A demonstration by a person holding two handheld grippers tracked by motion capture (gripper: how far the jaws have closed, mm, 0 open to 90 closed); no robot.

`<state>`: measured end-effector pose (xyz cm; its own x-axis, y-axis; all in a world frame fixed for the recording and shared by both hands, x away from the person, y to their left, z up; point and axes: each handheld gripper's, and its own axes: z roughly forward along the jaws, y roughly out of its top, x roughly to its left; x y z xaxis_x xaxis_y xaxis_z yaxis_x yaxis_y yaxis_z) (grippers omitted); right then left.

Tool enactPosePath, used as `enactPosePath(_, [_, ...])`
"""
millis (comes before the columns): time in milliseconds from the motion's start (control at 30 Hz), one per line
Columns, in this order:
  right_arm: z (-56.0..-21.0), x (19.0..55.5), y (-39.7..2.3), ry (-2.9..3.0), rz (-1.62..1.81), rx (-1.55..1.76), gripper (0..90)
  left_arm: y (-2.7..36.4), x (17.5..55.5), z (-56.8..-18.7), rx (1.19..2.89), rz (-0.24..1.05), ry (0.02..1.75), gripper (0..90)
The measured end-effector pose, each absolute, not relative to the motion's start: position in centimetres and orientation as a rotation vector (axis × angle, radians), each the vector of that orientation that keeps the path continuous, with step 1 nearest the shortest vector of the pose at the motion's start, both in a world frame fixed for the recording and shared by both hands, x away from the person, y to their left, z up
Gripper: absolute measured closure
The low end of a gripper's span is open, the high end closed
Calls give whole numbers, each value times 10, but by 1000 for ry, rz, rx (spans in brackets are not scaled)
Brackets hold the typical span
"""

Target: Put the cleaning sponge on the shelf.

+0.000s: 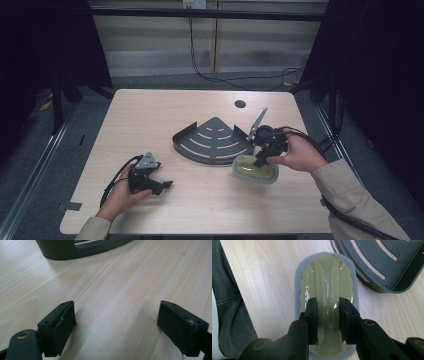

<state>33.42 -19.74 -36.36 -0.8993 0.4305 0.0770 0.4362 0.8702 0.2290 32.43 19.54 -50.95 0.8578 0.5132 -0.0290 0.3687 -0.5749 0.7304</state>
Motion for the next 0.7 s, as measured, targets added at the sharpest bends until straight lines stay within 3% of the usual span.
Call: enactPosePath(700, [-339, 376, -176, -3034, -370, -778, 713, 196, 324, -509, 2251, 234, 634, 145])
